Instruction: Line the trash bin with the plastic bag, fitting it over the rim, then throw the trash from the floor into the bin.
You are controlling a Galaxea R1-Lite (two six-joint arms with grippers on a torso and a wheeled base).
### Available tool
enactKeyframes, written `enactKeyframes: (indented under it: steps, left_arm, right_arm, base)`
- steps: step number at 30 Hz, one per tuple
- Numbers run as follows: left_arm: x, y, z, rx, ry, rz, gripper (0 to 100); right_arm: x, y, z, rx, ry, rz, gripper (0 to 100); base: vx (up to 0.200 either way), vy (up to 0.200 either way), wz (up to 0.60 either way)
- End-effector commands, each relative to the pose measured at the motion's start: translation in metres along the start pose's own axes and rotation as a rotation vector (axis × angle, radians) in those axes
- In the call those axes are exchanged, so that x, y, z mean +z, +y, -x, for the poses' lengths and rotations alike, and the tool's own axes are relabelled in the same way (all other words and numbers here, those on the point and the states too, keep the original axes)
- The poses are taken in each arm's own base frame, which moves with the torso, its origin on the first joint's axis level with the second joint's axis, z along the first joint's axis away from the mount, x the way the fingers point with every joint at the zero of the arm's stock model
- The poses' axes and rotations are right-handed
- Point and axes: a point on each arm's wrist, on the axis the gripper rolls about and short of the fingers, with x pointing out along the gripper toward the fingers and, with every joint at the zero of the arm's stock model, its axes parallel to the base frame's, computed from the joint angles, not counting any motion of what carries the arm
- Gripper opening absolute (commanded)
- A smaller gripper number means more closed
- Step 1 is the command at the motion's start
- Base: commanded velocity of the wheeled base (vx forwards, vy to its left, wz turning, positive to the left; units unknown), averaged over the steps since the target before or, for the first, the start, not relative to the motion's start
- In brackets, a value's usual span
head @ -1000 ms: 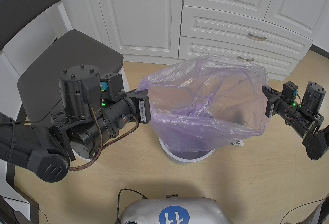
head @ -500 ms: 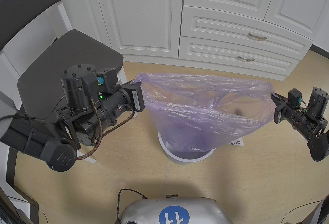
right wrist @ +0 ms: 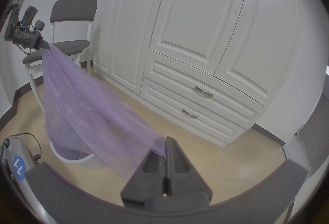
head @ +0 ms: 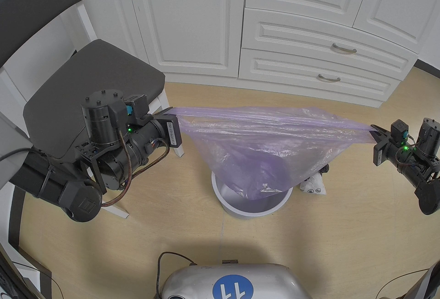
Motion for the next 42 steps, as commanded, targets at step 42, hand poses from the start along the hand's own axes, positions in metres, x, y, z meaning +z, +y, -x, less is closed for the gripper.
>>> enactKeyframes:
  steps: [42]
  left_arm:
    - [-0.048, -0.122, 0.012, -0.394, -0.214, 0.083, 0]
  right_arm:
    - [0.026, 0.142, -0.004, 0.341, -0.224, -0.057, 0]
  base:
    - [0.000, 0.000, 0.00]
